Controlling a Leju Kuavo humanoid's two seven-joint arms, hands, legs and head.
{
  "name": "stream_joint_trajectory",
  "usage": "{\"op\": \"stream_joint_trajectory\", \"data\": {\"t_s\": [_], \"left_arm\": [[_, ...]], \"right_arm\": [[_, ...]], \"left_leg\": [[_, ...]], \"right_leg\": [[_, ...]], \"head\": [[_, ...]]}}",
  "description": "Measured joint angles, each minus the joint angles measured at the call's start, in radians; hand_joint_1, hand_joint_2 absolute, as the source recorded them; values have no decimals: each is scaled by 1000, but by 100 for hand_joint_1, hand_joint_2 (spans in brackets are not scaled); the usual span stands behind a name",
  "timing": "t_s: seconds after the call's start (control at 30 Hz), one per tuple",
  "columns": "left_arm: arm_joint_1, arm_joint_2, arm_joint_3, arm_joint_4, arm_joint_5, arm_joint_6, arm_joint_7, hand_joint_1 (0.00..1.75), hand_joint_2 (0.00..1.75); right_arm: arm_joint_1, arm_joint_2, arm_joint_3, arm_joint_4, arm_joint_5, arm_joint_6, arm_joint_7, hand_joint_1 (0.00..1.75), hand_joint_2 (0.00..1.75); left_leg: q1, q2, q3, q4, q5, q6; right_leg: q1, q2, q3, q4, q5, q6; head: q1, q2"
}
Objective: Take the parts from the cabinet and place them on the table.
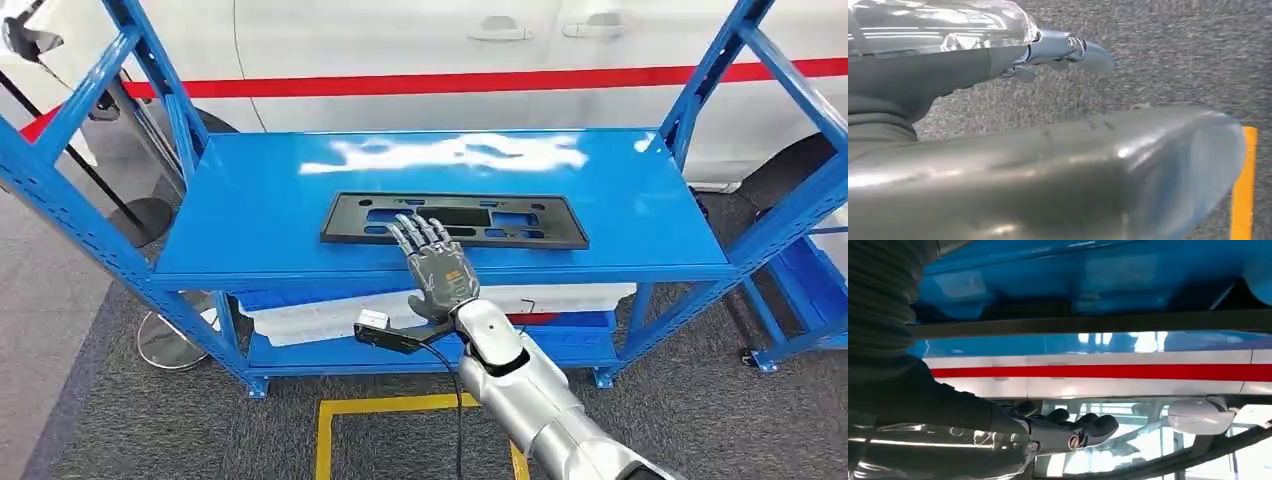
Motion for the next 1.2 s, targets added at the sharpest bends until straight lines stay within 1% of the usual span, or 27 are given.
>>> {"op": "stream_joint_trajectory", "data": {"t_s": [0.03,0.07,0.13,0.2,0.23,0.27,0.33,0.37,0.4,0.43,0.47,0.5,0.53,0.57,0.6,0.67,0.73,0.8,0.83,0.87,0.9,0.93,1.0,1.03,1.07,1.13,1.2], "left_arm": [[0,-2,1,0,0,0,0,0,0],[-3,-2,2,0,-2,0,1,0,0],[-4,-2,2,0,-6,0,5,0,0],[-4,-2,3,0,-11,0,8,0,0],[-4,-2,3,0,-12,0,8,0,0],[-4,-3,3,0,-13,0,9,0,0],[-4,-3,3,0,-18,0,9,0,0],[-2,-3,4,0,-18,0,10,0,0],[1,-3,4,0,-19,0,10,0,0],[2,-3,5,0,-20,0,10,0,0],[2,-3,6,0,-20,1,11,0,0],[2,-3,8,0,-21,2,11,0,0],[4,-3,9,0,-20,2,11,0,0],[3,-3,10,0,-20,2,12,0,0],[0,-3,10,0,-21,3,12,0,0],[3,-3,13,0,-21,4,12,0,0],[4,-7,17,0,-21,8,14,0,0],[2,-7,23,0,-21,17,18,0,0],[2,-7,26,0,-21,18,18,0,0],[2,-7,27,0,-21,21,18,0,0],[2,-7,28,0,-21,22,18,0,0],[4,-8,29,0,-21,23,17,0,0],[5,-9,31,0,-21,24,14,0,0],[5,-11,32,0,-21,24,12,0,0],[4,-12,33,0,-21,24,11,0,0],[3,-13,34,0,-21,24,8,0,0],[2,-13,37,0,-21,23,5,0,0]], "right_arm": [[-5,0,0,4,-3,0,0,0,175],[-12,3,1,9,-6,2,2,0,175],[-17,6,2,15,-13,4,7,0,175],[-23,10,2,22,-25,4,10,0,175],[-27,10,2,25,-28,4,10,0,175],[-32,11,3,28,-33,3,10,0,175],[-34,11,5,36,-46,2,10,0,175],[-34,11,5,42,-49,1,10,0,175],[-33,11,5,47,-53,0,8,0,175],[-34,11,5,52,-59,-1,6,0,175],[-35,11,5,56,-64,-4,6,0,175],[-38,11,5,60,-67,-7,5,0,175],[-40,11,5,65,-71,-10,3,0,175],[-45,11,5,68,-74,-13,1,0,175],[-47,11,5,71,-79,-14,-1,0,175],[-49,11,6,79,-84,-15,-6,0,175],[-58,12,6,85,-97,-18,-10,0,175],[-75,12,11,97,-106,-19,-12,0,175],[-77,11,13,104,-110,-16,-12,24,175],[-77,11,15,111,-117,-10,-12,45,175],[-78,11,21,119,-121,-4,-12,56,175],[-80,11,24,125,-124,0,-12,87,175],[-92,11,31,136,-129,10,-12,87,175],[-99,11,35,143,-132,17,-12,117,175],[-107,12,40,148,-133,20,-12,117,175],[-111,16,47,156,-133,29,-11,16,175],[-118,18,53,163,-133,46,-6,14,175]], "left_leg": [[-1,0,1,0,-7,-4],[-8,-1,0,5,-12,-12],[-3,2,1,-3,-16,-22],[-3,5,10,-1,-26,-34],[-1,5,3,28,-36,-41],[1,5,-30,88,-64,-47],[6,5,-130,257,-128,-58],[7,5,-167,310,-132,-62],[9,5,-182,311,-107,-65],[11,5,-171,266,-63,-66],[13,6,-143,189,-5,-66],[14,7,-106,93,56,-64],[14,9,-82,28,77,-59],[6,8,-66,7,63,-51],[5,8,-70,10,55,-36],[2,6,-71,7,51,-26],[11,7,-58,-6,54,-14],[10,8,-56,-5,49,-2],[9,7,-54,-5,46,2],[9,6,-51,-5,43,2],[9,4,-47,-4,39,1],[9,3,-40,-4,34,0],[9,2,-23,0,20,-5],[9,1,-20,3,13,-9],[0,1,-21,9,7,-16],[3,0,-22,5,5,-26],[3,1,-16,2,1,-39]], "right_leg": [[6,0,21,-50,7,-11],[7,-1,31,-74,-6,-11],[12,1,28,-70,-11,-16],[-2,4,45,-88,-12,-23],[-2,3,55,-93,-16,-29],[-2,2,60,-93,-21,-36],[0,1,68,-92,-31,-37],[0,2,73,-92,-35,-37],[-1,3,80,-92,-41,-36],[-1,4,90,-92,-47,-34],[-2,5,101,-91,-55,-31],[-2,5,114,-91,-63,-27],[-1,5,120,-91,-71,-21],[4,7,118,-86,-76,-14],[4,7,115,-88,-76,-11],[3,4,118,-92,-80,-2],[1,5,113,-66,-99,9],[0,4,33,78,-164,12],[0,4,-18,164,-192,14],[0,4,-58,223,-201,15],[0,4,-78,236,-183,15],[-1,4,-72,204,-148,13],[0,4,-4,29,-32,5],[1,3,26,-49,1,-1],[8,4,37,-67,-13,-2],[8,6,34,-68,-17,-7],[4,8,39,-76,-16,-19]], "head": [[0,0],[0,0],[0,0],[0,0],[0,0],[0,0],[0,0],[0,0],[0,0],[0,0],[0,0],[0,0],[0,0],[0,0],[0,0],[0,0],[0,0],[0,0],[0,0],[0,0],[0,0],[0,0],[0,0],[0,0],[0,0],[0,0],[0,0]]}}
